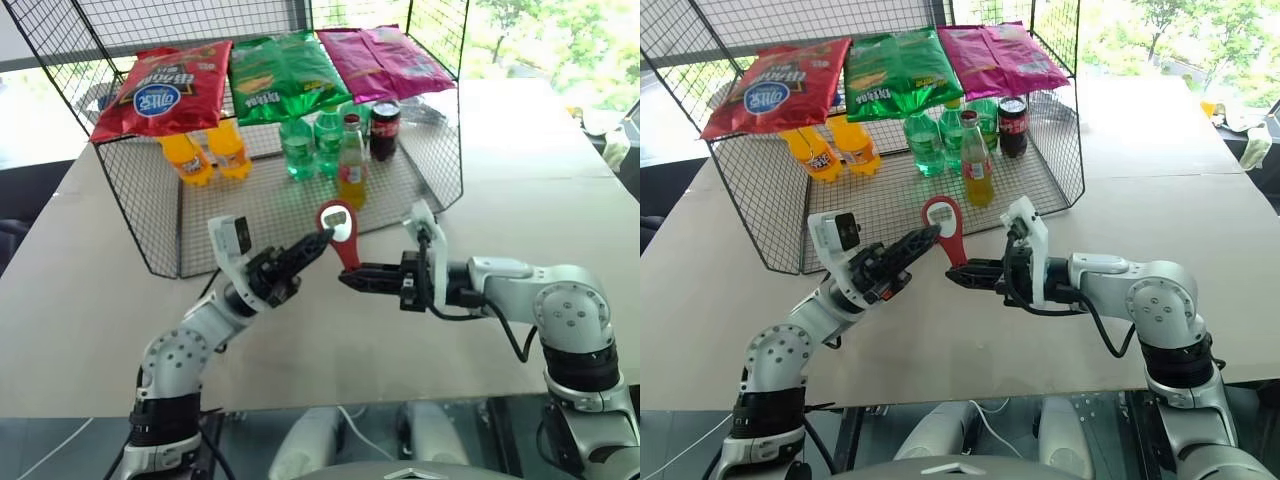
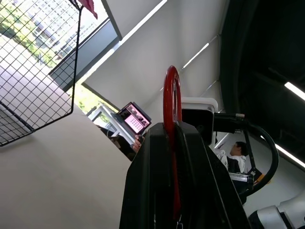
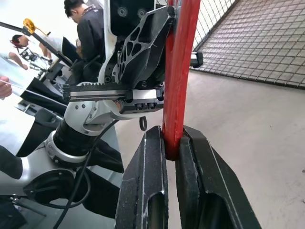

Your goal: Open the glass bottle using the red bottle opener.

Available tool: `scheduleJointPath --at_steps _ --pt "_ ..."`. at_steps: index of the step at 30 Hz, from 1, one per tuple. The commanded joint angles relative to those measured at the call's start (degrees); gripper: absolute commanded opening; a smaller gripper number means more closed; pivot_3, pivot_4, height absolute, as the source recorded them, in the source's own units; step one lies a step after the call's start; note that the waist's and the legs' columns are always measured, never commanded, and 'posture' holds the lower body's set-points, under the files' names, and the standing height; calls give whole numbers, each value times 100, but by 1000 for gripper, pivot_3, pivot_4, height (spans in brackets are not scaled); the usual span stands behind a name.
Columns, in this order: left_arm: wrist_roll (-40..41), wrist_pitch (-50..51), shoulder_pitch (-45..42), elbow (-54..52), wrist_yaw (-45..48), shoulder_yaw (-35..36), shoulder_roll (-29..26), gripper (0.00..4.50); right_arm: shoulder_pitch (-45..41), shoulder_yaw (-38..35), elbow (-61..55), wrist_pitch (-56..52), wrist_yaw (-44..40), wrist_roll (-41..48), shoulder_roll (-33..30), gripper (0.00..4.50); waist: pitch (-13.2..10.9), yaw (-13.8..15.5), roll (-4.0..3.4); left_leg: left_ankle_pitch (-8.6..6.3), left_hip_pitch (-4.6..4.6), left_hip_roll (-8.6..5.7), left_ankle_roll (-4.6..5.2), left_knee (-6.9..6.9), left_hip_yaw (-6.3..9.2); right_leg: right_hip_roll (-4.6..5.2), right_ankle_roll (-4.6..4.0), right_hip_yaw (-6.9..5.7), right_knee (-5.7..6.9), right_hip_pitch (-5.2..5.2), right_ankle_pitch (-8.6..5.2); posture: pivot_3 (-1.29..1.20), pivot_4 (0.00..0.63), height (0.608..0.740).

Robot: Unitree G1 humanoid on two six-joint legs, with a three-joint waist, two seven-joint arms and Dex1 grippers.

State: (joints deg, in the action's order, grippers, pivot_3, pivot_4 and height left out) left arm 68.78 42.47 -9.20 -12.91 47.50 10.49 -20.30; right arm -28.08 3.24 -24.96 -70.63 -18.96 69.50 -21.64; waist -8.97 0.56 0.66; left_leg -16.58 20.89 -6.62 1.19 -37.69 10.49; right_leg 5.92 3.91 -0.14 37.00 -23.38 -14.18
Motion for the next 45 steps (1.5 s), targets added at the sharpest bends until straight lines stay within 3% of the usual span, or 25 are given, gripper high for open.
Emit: scheduleJointPath --at_steps 1,7,9,10,12,17,22,33,45 --pt "-244 -54 36 -43 -17 -76 -20 910 70 -144 -156 172 277 115 179 0 0 2 0 0 -1 0 0 0 -1 0 0 0 0 0 0 0 150 740" --pt "-533 -274 30 -55 -55 -5 87 3183 500 -459 -103 980 685 -776 235 0 1 22 1 0 2 -3 0 1 -4 -2 0 2 1 -7 1 0 150 740" --pt "-734 -469 -8 -66 -102 20 129 4193 656 -598 -59 1271 809 -1162 178 0 1 18 1 0 2 -6 0 1 -9 -2 3 2 1 -7 3 0 150 740" --pt "-917 -662 -92 -58 -197 45 177 4421 759 -698 -5 1618 976 -1569 192 0 1 17 1 0 2 -6 0 1 -13 -3 4 2 1 -7 3 0 150 740" --pt "-1258 -946 -221 -45 -283 28 206 4421 888 -830 78 2126 1236 -2142 261 0 1 26 1 0 2 -5 0 2 -16 -2 5 1 4 -8 3 0 150 740" --pt "-3618 -2696 -880 758 -890 -662 327 4421 1109 -660 430 3251 1671 -3774 155 0 3 25 3 1 -3 -4 0 1 -37 -5 9 9 13 -13 6 0 150 740" --pt "-5121 -4109 -1518 1844 -1500 -1039 588 4421 1173 -544 430 3540 1598 -4141 470 0 4 0 6 -1 -2 -7 3 3 -62 -9 19 39 11 -22 13 0 150 740" --pt "-6101 -5567 -3148 4583 -2160 -1052 1023 4421 1239 -57 211 3710 1208 -4835 521 0 6 8 8 0 8 -5 4 -3 -60 -19 24 34 10 -29 18 0 150 740" --pt "-6089 -6396 -4731 7341 -2389 -668 1591 4421 1392 297 -41 3754 971 -5301 655 0 6 3 9 -8 41 -13 18 -53 -48 -18 33 19 20 -39 23 0 150 740"
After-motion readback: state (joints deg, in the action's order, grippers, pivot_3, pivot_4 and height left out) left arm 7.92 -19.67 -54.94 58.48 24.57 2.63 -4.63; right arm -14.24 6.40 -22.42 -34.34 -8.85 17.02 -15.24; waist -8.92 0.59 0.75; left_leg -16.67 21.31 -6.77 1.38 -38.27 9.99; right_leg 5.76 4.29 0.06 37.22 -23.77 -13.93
